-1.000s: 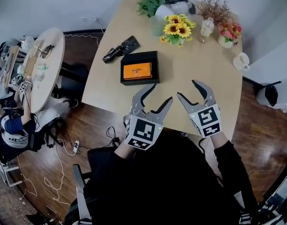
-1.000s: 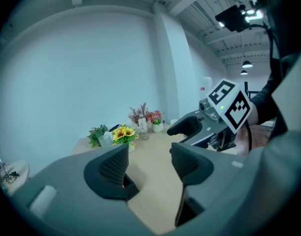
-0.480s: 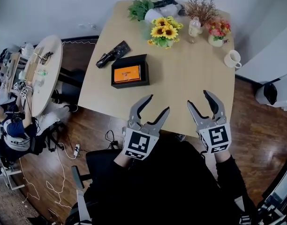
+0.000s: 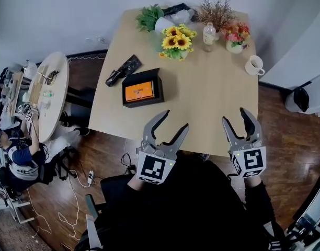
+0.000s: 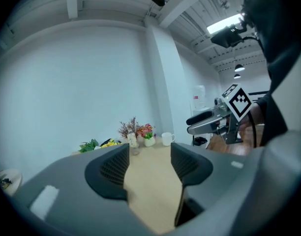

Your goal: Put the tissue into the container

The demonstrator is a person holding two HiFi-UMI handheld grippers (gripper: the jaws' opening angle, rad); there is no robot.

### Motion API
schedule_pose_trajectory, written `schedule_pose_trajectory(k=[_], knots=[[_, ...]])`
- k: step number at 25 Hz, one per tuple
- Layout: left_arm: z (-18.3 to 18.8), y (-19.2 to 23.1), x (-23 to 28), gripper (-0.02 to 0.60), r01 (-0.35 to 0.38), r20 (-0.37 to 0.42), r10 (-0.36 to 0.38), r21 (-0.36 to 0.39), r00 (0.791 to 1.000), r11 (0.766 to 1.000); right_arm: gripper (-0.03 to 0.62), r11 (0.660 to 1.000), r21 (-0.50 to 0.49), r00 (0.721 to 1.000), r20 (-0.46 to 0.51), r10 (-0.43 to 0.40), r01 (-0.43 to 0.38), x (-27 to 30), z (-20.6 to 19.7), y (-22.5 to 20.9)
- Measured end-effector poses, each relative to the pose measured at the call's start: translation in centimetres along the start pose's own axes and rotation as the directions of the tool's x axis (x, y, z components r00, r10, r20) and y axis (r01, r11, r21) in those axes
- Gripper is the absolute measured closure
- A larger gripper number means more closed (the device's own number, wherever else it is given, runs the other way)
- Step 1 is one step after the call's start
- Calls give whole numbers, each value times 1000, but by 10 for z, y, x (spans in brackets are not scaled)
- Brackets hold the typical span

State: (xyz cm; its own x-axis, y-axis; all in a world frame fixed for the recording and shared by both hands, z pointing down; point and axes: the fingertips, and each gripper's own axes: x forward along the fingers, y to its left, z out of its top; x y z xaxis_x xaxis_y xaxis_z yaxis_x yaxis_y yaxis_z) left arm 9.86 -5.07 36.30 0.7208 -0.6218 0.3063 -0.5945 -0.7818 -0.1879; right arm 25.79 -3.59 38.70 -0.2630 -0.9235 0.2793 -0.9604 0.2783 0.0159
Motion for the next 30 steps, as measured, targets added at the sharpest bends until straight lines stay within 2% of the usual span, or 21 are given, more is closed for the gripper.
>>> schedule_pose_trajectory(k=[5, 9, 15, 17, 21, 23, 30], knots=[[16, 20, -1, 343, 1, 94, 1, -17, 996, 1000, 336, 995, 14, 994, 43, -103, 102, -12, 19, -11], [21, 31, -4, 362, 8, 141, -5, -22, 990, 1000, 337, 987, 7, 985, 59, -162, 162, -17, 28, -16], [16, 41, 0, 365, 39, 144, -31, -58, 989, 998, 345, 961, 16, 952, 137, -274, 275, -35, 46, -24], [17, 42, 1, 365, 49, 147, -40, -57, 988, 997, 372, 954, 36, 940, 164, -299, 297, -41, 51, -25], [17, 40, 4, 365, 69, 148, -61, -51, 987, 996, 377, 943, 38, 927, 179, -331, 329, -45, 53, -26], [15, 41, 6, 365, 76, 143, -67, -55, 987, 996, 345, 937, 28, 921, 178, -347, 348, -45, 51, -27], [13, 44, 8, 365, 89, 134, -80, -58, 988, 994, 358, 932, 44, 913, 189, -362, 360, -47, 50, -28]])
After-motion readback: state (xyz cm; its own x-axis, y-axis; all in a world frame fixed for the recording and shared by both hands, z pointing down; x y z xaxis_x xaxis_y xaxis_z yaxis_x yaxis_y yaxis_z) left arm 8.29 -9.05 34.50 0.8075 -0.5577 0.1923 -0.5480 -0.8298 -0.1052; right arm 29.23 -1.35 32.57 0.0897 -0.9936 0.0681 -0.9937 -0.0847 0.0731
